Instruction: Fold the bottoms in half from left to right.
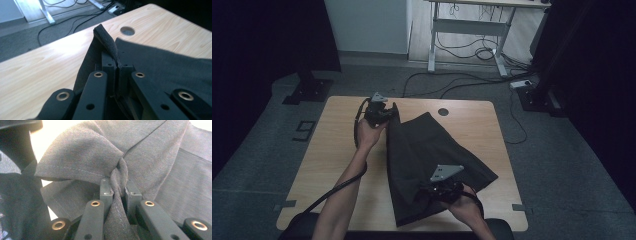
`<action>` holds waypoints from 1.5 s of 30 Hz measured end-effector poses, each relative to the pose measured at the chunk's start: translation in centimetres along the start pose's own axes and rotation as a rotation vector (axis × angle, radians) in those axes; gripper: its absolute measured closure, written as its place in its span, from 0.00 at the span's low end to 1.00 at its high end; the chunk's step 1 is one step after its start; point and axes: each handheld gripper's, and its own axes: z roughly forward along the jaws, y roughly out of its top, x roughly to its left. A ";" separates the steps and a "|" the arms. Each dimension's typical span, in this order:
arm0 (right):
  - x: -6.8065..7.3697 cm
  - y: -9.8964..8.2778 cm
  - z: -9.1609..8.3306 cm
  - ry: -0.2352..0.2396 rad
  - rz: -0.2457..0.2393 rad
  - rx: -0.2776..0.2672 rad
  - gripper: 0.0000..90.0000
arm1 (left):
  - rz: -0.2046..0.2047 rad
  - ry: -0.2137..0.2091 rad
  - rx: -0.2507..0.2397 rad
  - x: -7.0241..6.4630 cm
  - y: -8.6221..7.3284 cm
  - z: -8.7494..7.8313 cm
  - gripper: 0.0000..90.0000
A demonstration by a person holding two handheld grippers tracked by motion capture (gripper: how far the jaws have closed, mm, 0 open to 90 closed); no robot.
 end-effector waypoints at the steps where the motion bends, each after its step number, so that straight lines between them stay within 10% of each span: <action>1: -0.2 0.0 -0.5 -0.005 0.005 -0.007 0.89 | 0.004 -0.004 -0.003 -0.3 0.4 0.2 0.96; 16: -2.3 -1.1 -6.2 -0.152 0.015 -0.029 0.89 | 0.115 -0.075 -0.024 -5.2 6.8 5.3 0.96; 22: -4.7 -4.4 -5.3 -0.254 0.067 0.050 0.88 | 0.102 -0.077 0.030 -6.2 6.3 10.1 0.96; 31: -7.2 -8.0 -2.1 -0.282 0.126 0.128 0.86 | 0.037 -0.021 0.142 -5.7 2.8 15.7 0.91; 39: -8.3 -9.3 -2.9 -0.293 0.181 0.125 0.53 | 0.044 0.039 0.095 -4.6 2.8 13.6 0.49; 45: -8.2 -10.0 -4.3 -0.313 0.203 0.119 0.42 | 0.035 0.061 0.071 -3.3 2.7 10.7 0.36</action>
